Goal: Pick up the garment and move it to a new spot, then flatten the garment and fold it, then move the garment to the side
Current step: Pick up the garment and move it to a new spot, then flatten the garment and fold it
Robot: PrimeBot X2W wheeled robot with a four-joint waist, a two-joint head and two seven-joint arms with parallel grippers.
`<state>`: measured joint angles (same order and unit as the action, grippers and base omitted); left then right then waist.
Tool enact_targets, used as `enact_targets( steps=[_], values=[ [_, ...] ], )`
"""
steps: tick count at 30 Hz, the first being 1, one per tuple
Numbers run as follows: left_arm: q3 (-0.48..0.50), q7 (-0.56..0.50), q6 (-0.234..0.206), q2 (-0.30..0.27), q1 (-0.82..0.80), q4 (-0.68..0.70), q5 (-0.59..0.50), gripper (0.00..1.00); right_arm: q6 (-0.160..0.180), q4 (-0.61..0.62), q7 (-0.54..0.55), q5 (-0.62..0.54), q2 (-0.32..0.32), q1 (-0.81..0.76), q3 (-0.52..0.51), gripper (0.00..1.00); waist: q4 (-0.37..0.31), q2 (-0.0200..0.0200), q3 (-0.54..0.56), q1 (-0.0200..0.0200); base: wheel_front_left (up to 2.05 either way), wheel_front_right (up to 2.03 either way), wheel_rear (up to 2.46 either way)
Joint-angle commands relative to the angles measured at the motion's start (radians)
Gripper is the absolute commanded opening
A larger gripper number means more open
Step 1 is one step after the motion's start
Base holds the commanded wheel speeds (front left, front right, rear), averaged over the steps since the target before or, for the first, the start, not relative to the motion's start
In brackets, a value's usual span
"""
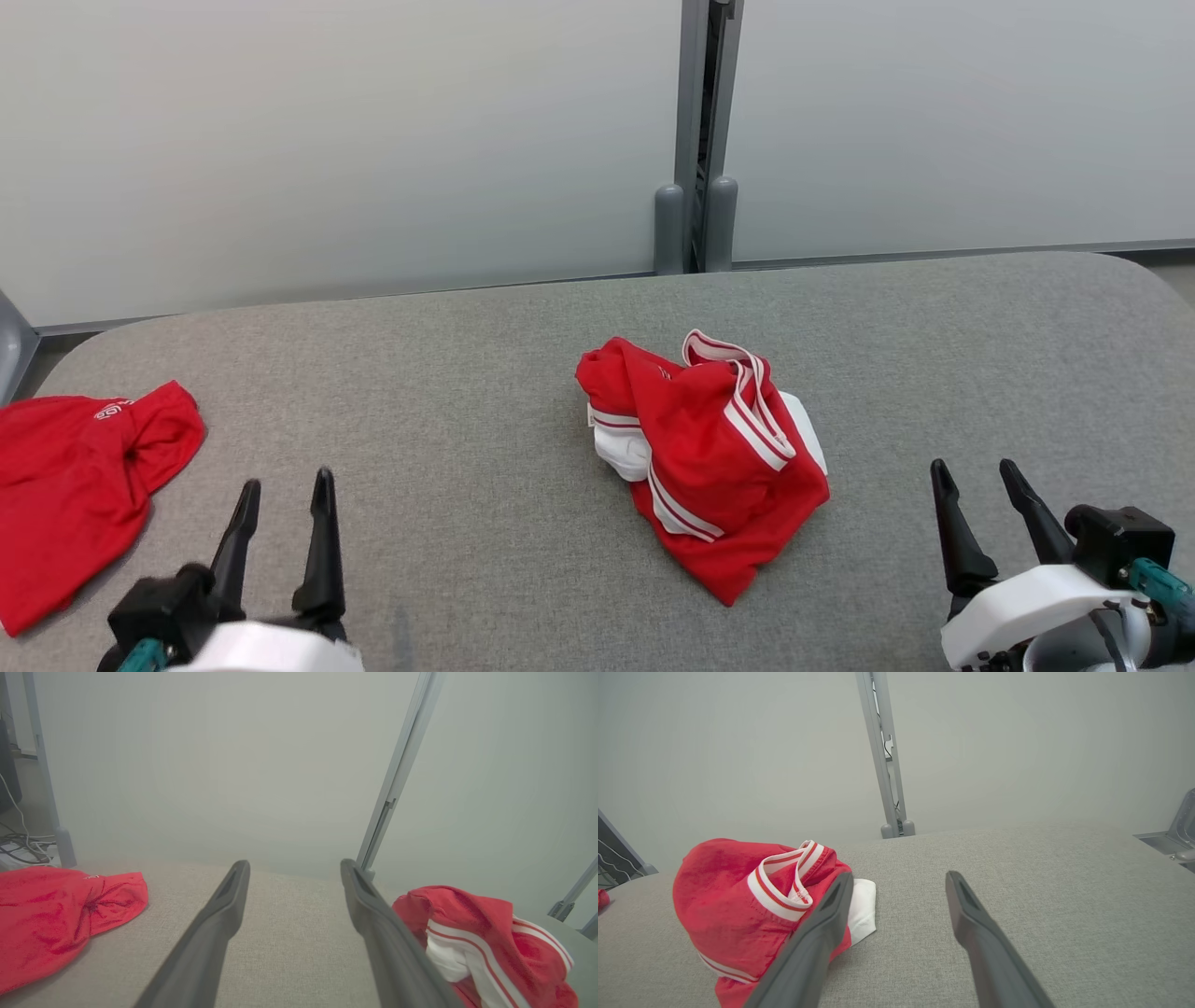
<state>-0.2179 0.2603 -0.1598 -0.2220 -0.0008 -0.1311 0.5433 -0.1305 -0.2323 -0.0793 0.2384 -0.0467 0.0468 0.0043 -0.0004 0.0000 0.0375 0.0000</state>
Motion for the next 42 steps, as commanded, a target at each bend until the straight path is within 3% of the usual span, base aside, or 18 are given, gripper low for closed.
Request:
enact_targets(
  steps=[1, 7, 16, 31, 42],
  values=[
    [0.013, 0.006, -0.006, -0.018, 0.048, 0.01, -0.02, 1.0, -0.001, 0.006, 0.0, -0.005, -0.007, -0.015, -0.011, 1.0, 0.012, 0.0, 0.003, 0.0, 0.0, 0.0, 0.0],
    [0.012, 0.002, -0.005, -0.042, 0.163, -0.006, -0.058, 1.0, -0.001, -0.001, 0.01, -0.011, -0.006, -0.029, -0.028, 1.0, 0.023, 0.0, 0.013, 0.0, 0.0, 0.0, 0.0],
    [-0.001, -0.018, -0.002, -0.06, 0.202, 0.013, -0.064, 1.0, -0.001, -0.01, 0.027, -0.026, -0.007, -0.048, -0.038, 1.0, 0.027, 0.0, 0.028, 0.0, 0.0, 0.0, 0.0],
    [0.071, 0.006, 0.061, -0.004, 0.204, 0.151, -0.07, 1.0, -0.001, 0.022, 0.038, -0.022, -0.007, -0.078, -0.055, 1.0, 0.041, 0.0, 0.029, 0.0, 0.0, 0.0, 0.0],
    [0.076, 0.007, 0.08, 0.03, 0.221, 0.116, -0.1, 1.0, -0.001, 0.034, 0.051, -0.024, -0.007, -0.072, -0.042, 1.0, 0.041, 0.0, 0.029, 0.0, 0.0, 0.0, 0.0]
  ],
)
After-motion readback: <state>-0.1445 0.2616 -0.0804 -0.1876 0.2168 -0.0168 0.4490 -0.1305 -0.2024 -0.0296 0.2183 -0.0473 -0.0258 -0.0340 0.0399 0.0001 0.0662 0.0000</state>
